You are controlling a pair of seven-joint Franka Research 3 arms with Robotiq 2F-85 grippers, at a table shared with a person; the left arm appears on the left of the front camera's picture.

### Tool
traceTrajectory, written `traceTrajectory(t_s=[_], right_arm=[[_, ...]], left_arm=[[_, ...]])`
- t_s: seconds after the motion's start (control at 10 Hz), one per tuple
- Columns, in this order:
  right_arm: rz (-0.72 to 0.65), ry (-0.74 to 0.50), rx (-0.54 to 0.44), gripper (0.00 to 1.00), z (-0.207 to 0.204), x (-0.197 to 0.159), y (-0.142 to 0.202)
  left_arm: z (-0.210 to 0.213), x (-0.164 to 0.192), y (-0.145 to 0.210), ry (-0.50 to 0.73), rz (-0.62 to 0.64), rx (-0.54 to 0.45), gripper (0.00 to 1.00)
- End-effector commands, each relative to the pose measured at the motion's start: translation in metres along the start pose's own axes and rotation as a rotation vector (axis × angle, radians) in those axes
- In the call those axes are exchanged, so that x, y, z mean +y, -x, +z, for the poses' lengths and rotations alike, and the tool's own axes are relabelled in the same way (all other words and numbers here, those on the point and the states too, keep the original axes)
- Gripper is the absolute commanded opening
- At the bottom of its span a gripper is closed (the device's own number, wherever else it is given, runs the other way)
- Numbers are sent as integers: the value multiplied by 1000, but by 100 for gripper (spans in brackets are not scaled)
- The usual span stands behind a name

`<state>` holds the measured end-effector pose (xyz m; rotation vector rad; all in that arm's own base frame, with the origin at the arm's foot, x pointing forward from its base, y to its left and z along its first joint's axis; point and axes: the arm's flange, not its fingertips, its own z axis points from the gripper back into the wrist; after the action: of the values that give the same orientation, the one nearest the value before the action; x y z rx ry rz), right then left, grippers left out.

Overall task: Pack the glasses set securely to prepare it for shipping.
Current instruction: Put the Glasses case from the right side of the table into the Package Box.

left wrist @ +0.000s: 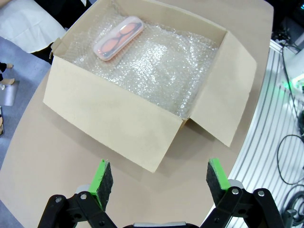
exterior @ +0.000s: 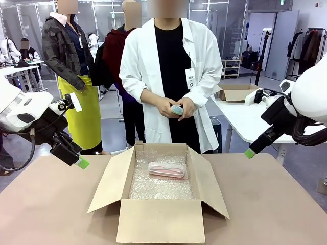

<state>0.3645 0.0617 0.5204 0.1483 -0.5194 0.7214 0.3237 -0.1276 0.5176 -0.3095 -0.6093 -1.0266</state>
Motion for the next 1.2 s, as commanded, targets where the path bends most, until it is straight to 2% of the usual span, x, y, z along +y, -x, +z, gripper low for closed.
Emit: traceTrajectory(t_s=[0.0, 1.1], right_arm=[[3, 6, -4, 100, 1, -1, -2], [3, 6, -4, 100, 1, -1, -2]], left_arm=[[1, 2, 0, 9, -10, -22, 100], [1, 2, 0, 9, -10, -22, 100]])
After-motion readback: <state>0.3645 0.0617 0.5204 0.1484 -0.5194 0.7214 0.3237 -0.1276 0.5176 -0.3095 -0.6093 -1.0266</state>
